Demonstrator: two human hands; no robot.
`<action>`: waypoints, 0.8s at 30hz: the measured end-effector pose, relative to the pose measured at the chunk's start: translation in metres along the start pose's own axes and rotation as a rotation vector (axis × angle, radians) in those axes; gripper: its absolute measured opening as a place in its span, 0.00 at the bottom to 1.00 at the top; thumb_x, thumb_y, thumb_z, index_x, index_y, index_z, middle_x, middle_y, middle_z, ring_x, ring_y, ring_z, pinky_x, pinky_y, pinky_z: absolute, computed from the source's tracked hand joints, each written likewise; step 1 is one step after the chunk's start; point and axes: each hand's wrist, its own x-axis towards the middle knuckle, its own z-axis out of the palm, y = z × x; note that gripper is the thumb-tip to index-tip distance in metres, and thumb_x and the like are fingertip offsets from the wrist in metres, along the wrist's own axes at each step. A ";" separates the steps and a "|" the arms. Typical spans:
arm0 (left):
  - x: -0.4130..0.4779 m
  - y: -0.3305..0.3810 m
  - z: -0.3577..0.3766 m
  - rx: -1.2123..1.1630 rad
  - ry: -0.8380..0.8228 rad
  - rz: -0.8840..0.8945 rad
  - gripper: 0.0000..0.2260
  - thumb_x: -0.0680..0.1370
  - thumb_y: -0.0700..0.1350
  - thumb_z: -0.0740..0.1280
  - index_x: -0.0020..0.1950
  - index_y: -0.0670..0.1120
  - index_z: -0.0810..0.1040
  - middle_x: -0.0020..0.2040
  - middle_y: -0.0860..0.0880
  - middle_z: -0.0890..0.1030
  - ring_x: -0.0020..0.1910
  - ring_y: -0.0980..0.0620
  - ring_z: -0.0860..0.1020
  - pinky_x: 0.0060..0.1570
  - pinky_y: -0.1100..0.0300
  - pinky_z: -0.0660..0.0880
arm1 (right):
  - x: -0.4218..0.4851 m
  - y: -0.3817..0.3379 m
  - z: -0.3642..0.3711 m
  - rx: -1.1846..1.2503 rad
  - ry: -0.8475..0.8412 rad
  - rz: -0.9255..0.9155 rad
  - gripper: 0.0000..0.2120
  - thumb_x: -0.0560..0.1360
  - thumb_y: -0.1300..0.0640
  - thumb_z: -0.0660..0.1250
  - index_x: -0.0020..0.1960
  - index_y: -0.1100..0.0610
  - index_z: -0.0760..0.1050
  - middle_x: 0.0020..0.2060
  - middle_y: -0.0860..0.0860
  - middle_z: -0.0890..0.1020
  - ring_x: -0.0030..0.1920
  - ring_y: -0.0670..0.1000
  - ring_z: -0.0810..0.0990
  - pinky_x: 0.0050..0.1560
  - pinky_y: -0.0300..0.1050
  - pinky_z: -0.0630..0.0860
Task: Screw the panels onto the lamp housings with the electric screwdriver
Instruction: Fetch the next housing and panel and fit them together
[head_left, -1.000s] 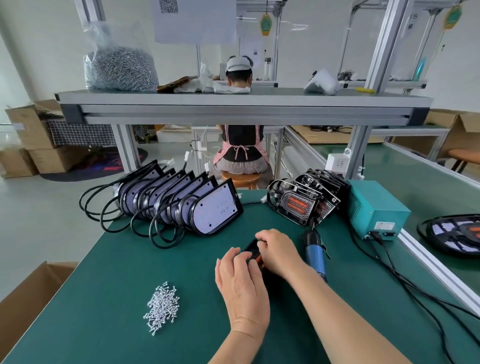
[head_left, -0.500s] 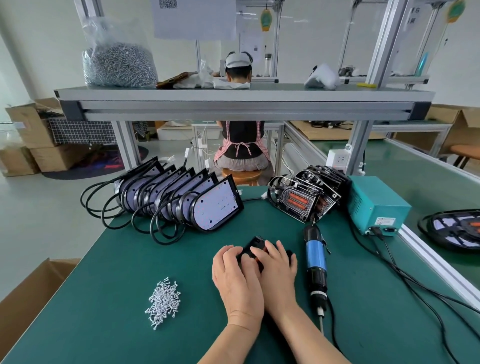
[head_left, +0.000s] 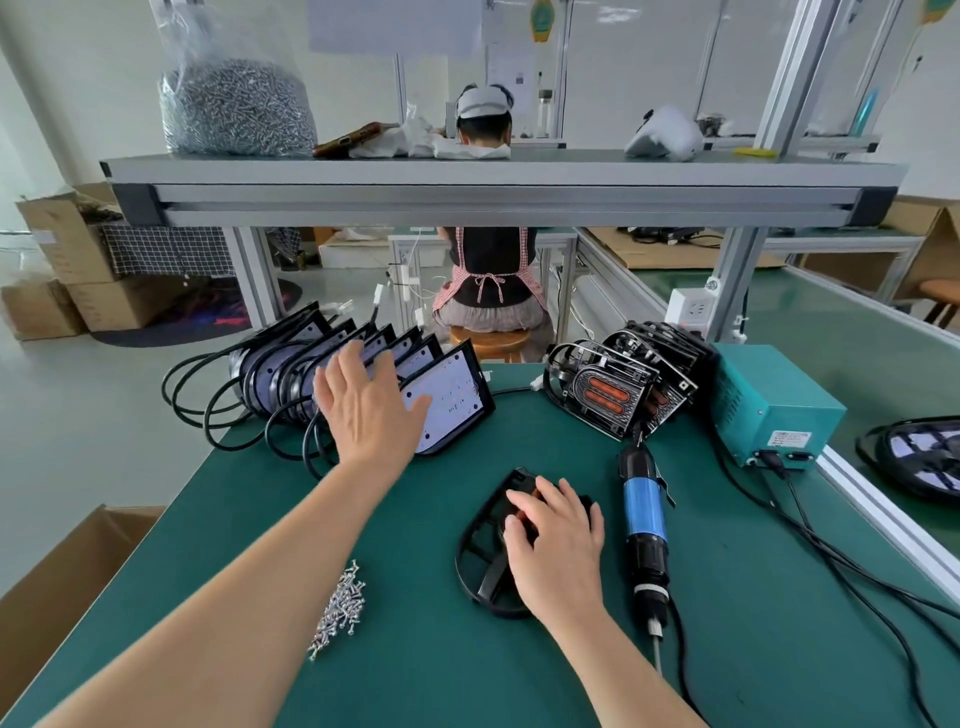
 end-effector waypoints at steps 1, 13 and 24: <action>0.008 -0.003 0.003 0.045 -0.026 0.006 0.28 0.73 0.60 0.72 0.67 0.47 0.74 0.75 0.42 0.60 0.75 0.40 0.55 0.76 0.44 0.47 | 0.000 0.000 0.000 0.002 -0.001 -0.001 0.18 0.83 0.47 0.57 0.72 0.41 0.72 0.78 0.43 0.64 0.80 0.45 0.50 0.79 0.53 0.36; 0.033 -0.007 0.031 0.219 -0.181 0.071 0.22 0.75 0.62 0.69 0.63 0.49 0.77 0.77 0.43 0.56 0.78 0.41 0.51 0.77 0.42 0.44 | 0.001 0.001 0.000 0.020 0.005 0.000 0.18 0.83 0.47 0.58 0.72 0.40 0.73 0.78 0.43 0.64 0.80 0.44 0.50 0.80 0.53 0.37; 0.031 -0.004 0.038 0.301 -0.198 0.137 0.15 0.77 0.47 0.69 0.62 0.44 0.77 0.77 0.43 0.56 0.79 0.42 0.48 0.78 0.42 0.42 | 0.000 0.001 0.001 0.033 0.017 -0.007 0.18 0.82 0.47 0.59 0.71 0.41 0.74 0.78 0.44 0.65 0.80 0.45 0.51 0.79 0.52 0.36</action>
